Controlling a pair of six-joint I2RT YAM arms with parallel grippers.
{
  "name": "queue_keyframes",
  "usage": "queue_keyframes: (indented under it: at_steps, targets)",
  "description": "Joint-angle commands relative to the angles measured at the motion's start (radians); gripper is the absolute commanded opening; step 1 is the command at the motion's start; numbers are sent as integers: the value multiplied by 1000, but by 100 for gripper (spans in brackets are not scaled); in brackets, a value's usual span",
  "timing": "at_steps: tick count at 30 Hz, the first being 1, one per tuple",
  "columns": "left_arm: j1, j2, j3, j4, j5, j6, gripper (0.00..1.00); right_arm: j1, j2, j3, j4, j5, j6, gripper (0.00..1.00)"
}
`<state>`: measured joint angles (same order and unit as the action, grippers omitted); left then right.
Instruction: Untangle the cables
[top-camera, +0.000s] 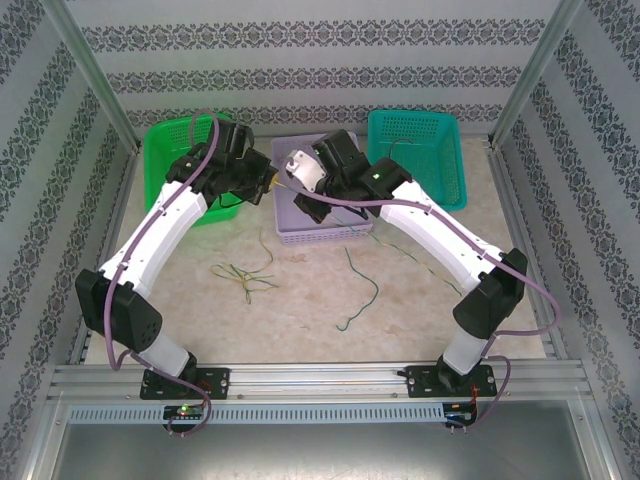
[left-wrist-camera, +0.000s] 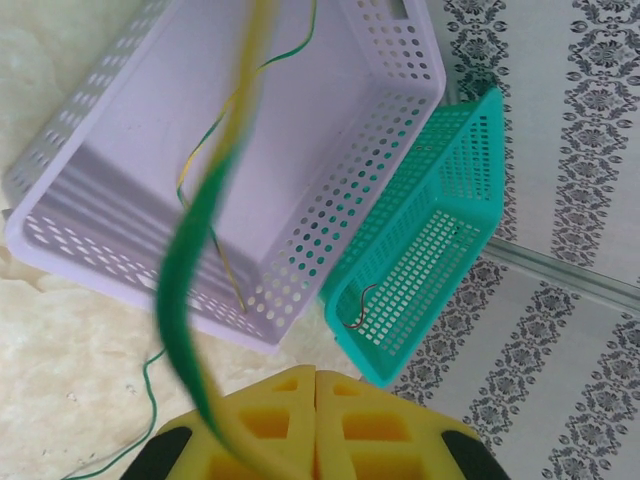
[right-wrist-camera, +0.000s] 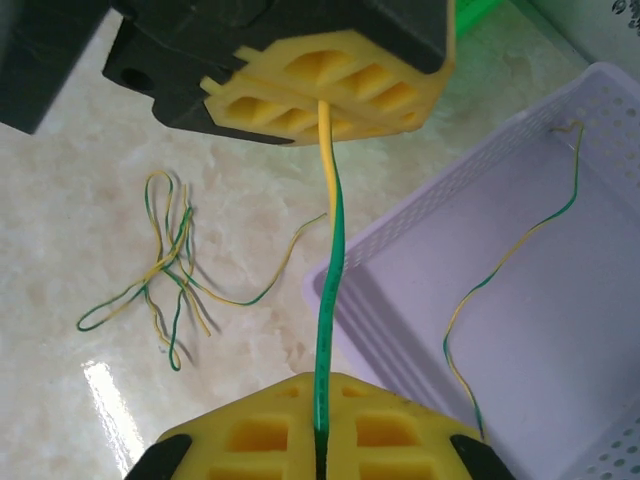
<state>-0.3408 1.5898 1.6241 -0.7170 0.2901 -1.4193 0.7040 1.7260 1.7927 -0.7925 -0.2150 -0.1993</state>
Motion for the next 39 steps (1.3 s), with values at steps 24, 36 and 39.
queue_keyframes:
  at_steps: [24,36,39]
  targets:
    - [78,141,251,-22,28,92,0,-117,-98,-214,26,28,300,2]
    - [75,65,81,28,65,-11,0,-213,-47,-82,118,300,504,0]
    - [57,19,-34,74,50,-120,0,-232,-38,-57,183,338,590,0]
